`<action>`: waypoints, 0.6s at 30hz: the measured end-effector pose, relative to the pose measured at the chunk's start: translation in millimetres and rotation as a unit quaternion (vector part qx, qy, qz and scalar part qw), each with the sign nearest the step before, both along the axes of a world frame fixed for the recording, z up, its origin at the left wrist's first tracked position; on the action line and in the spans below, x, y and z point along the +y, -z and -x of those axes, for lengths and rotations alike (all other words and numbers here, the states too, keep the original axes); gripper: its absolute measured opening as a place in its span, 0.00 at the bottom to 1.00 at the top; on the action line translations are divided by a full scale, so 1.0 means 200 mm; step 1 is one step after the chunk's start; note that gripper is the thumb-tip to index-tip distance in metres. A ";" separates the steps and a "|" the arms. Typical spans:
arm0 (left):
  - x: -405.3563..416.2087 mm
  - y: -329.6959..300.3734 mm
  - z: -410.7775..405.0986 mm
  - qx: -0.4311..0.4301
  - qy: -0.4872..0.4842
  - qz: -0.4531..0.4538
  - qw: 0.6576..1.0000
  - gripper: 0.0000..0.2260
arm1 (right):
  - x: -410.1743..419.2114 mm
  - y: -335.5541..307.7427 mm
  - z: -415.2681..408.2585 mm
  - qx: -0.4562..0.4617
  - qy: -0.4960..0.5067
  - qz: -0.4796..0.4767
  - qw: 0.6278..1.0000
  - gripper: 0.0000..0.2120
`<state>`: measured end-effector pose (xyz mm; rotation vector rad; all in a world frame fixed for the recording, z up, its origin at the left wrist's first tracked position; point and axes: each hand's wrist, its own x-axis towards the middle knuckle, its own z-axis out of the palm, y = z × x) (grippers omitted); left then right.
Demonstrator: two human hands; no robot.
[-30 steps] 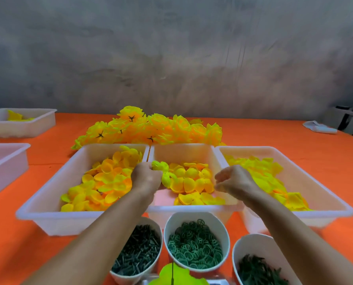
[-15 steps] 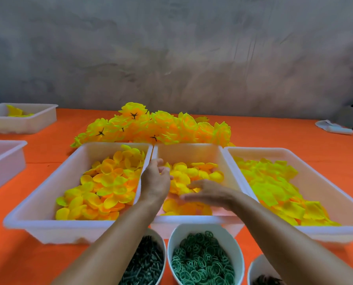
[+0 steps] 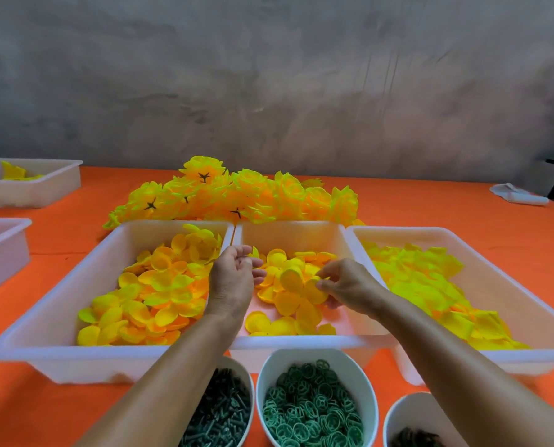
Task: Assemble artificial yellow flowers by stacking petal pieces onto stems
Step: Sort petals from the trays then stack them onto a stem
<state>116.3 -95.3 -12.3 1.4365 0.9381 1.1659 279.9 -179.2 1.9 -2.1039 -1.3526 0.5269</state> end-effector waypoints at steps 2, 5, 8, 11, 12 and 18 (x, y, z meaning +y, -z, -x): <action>0.01 0.01 0.00 0.004 0.002 -0.002 1.000 0.09 | 0.01 0.00 0.01 -0.143 0.009 0.001 0.990 0.18; 0.01 0.02 0.00 0.004 0.006 -0.005 1.000 0.09 | -0.02 -0.06 0.04 -0.289 0.037 0.042 0.956 0.16; 0.01 0.02 0.00 0.003 0.006 -0.010 1.000 0.09 | -0.01 -0.08 0.08 -0.267 -0.020 0.229 0.936 0.22; 0.01 0.01 0.00 -0.007 0.000 -0.010 1.000 0.09 | 0.04 0.01 0.13 -0.229 -0.085 0.311 0.919 0.16; 0.00 0.01 0.00 -0.013 -0.001 -0.008 1.000 0.09 | 0.06 0.05 0.14 -0.240 -0.093 0.304 0.917 0.13; 0.00 0.00 0.01 -0.031 -0.003 0.001 1.000 0.08 | 0.06 0.05 0.08 -0.117 0.012 0.201 0.973 0.12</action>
